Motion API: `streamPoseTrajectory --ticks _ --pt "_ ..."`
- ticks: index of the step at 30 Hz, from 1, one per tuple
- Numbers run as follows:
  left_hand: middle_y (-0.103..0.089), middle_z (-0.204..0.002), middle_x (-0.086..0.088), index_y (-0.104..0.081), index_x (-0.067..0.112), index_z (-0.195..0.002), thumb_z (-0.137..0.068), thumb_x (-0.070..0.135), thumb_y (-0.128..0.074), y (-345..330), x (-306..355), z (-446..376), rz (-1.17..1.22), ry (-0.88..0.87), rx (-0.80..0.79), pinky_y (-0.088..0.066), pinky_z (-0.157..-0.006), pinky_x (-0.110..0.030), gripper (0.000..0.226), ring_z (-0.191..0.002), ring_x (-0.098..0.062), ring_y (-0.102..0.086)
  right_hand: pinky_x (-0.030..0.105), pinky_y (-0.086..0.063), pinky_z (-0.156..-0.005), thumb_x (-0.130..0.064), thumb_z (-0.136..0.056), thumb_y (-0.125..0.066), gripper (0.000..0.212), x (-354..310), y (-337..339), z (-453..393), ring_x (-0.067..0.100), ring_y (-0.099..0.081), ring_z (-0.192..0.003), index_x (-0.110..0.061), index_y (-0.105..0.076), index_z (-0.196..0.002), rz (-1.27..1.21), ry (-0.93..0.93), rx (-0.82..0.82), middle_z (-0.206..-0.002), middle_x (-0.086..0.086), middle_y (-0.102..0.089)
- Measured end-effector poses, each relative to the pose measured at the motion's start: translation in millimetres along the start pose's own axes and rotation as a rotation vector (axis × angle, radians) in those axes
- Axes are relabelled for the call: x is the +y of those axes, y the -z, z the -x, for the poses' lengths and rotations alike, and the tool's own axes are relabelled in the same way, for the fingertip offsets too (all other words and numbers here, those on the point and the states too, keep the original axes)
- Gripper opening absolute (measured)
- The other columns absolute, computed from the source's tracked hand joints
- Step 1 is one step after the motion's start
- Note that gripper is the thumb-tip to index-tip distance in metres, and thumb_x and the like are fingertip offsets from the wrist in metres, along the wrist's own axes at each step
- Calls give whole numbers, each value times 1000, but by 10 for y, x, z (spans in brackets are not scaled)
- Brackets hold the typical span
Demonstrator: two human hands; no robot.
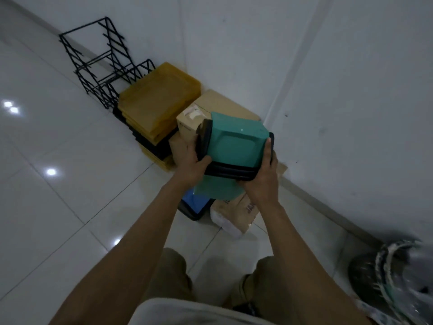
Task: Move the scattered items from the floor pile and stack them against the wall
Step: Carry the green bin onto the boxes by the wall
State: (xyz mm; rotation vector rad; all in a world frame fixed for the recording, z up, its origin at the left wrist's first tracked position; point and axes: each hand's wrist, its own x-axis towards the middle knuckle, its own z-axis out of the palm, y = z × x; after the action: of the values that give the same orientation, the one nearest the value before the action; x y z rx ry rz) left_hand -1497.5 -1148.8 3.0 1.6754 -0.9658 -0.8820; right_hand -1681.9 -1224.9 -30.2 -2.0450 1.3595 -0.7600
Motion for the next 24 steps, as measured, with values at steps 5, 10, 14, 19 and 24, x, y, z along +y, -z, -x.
streamPoseTrajectory --ticks 5,10,14,19,24 --pt "-42 -132 3 -30 12 -148 -90 16 -66 -314 -557 -135 -6 -43 86 -40 -97 -24 68 -119 -8 -42 26 -32 -100 -30 -69 -84 128 723 -380 -42 11 -27 -135 -37 12 -152 -90 72 38 -160 2 -15" --pt "-44 -132 0 -41 14 -142 -83 27 -74 -615 -1196 -161 7 -133 208 -45 -96 -27 69 -116 -10 -46 46 -49 -99 -50 -55 -90 133 1412 -836 -154 19 -45 -133 -30 -6 -156 -238 149 27 -151 -2 -38" --pt "-51 -126 5 -46 20 -137 -76 31 -79 -800 -1450 -148 128 -208 288 -51 -96 -35 70 -115 -12 -54 47 -43 -106 -42 -53 -92 133 1727 -983 -123 16 -40 -137 -36 -7 -155 -327 241 73 -150 -3 -37" --pt "-54 -127 2 -47 21 -134 -66 45 -81 -1007 -1541 -124 151 -279 269 -53 -94 -39 80 -113 -16 -58 25 -41 -107 -21 -53 -93 130 1972 -840 -10 -5 -38 -129 -35 -12 -153 -356 317 99 -140 -12 -39" --pt "-58 -123 3 -49 23 -129 -63 49 -81 -1281 -1579 -216 177 -252 173 -54 -92 -38 78 -109 -13 -60 46 -47 -103 -33 -42 -96 139 2214 -673 42 16 -44 -133 -40 -12 -153 -315 237 143 -144 -4 -43"
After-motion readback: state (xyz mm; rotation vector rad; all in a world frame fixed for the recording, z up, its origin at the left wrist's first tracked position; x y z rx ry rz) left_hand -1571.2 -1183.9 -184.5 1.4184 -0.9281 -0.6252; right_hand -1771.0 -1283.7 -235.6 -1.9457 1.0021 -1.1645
